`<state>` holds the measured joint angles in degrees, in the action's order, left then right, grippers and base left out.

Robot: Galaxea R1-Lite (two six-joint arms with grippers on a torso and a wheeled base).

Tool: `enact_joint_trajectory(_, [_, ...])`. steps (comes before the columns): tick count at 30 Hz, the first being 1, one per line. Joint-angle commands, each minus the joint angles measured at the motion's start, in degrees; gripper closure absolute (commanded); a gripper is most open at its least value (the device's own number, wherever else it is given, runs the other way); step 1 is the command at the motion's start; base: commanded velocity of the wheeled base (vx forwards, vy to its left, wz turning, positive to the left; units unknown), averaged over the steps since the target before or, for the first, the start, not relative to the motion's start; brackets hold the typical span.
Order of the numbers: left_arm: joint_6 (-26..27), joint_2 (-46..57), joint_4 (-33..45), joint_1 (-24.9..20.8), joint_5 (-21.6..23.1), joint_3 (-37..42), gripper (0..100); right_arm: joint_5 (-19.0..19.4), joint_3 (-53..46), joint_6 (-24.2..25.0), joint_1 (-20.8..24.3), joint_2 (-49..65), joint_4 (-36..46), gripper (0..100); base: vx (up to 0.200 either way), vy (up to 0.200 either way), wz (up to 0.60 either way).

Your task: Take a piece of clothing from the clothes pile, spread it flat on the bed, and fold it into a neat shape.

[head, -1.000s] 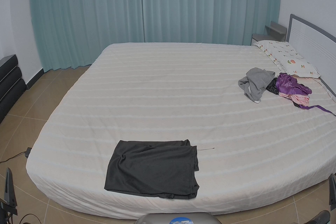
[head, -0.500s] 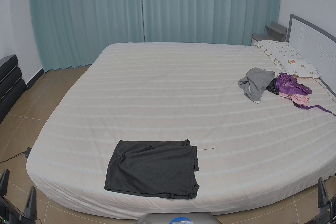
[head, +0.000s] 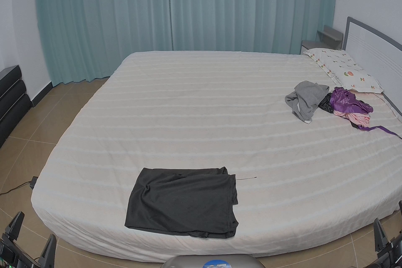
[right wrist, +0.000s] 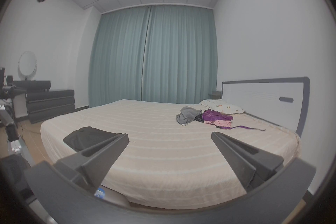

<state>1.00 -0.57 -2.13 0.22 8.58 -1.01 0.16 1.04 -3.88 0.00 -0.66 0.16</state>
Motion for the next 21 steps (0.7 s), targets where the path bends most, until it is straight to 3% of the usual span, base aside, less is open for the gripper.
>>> enact_joint_trajectory(1, [-0.03, 0.31, 3.01, 0.13, -8.32, 1.01, 0, -0.25, -0.25, 3.53, 0.0, 0.39, 1.34, 0, 0.0, 0.0, 0.0])
enact_joint_trajectory(21, [-0.12, 0.31, 2.31, 0.04, -7.62, 1.01, 0, 1.69, -0.51, 2.38, 0.0, 0.57, 1.16, 0, 0.0, 0.0, 0.0])
